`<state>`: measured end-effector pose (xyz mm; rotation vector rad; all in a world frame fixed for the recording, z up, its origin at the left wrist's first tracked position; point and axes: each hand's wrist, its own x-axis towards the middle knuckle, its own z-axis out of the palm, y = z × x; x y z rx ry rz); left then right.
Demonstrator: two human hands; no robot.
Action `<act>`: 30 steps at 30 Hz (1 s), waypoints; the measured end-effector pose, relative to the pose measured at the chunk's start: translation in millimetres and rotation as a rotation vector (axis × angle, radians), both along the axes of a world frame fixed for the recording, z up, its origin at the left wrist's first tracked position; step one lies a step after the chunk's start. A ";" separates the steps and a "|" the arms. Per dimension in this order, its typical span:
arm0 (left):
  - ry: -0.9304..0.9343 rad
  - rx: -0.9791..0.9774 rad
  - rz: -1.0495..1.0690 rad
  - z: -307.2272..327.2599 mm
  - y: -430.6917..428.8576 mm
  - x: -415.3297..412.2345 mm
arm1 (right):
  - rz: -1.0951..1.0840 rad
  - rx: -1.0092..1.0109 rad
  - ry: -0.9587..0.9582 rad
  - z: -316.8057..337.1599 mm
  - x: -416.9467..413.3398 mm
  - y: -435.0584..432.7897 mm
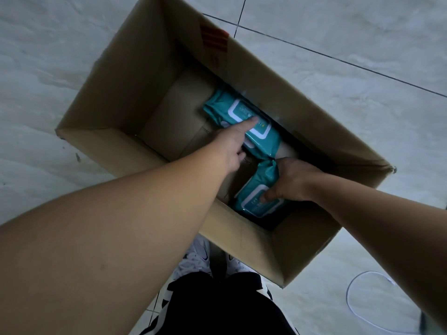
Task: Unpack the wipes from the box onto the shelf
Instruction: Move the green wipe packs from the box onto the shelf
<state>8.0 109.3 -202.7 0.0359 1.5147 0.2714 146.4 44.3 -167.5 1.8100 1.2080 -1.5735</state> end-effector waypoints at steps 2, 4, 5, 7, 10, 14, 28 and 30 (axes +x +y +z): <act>0.027 0.030 -0.004 -0.9 -1.0 4.5 | 0.019 0.011 -0.016 2.7 -1.0 -1.0; 0.077 0.073 -0.020 -0.5 -1.2 1.0 | 0.050 0.040 -0.028 11.0 -3.6 -1.6; 0.092 0.094 -0.019 1.2 -0.3 -3.9 | 0.062 0.057 -0.031 16.3 -4.8 -1.5; 0.132 0.127 -0.018 8.5 -0.5 -19.6 | 0.049 0.077 -0.017 29.8 -5.9 -1.4; 0.163 0.149 -0.009 30.0 -0.5 -49.8 | -0.049 0.107 0.014 48.8 -7.8 -0.7; 0.158 0.137 0.048 71.0 -6.5 -75.5 | -0.151 0.162 0.067 86.0 -14.0 3.3; 0.014 0.427 -0.342 320.1 44.4 -130.7 | -0.381 0.245 0.245 313.3 23.8 24.2; -0.012 0.474 -0.424 368.7 56.2 -139.1 | -0.452 0.264 0.311 355.9 29.9 26.6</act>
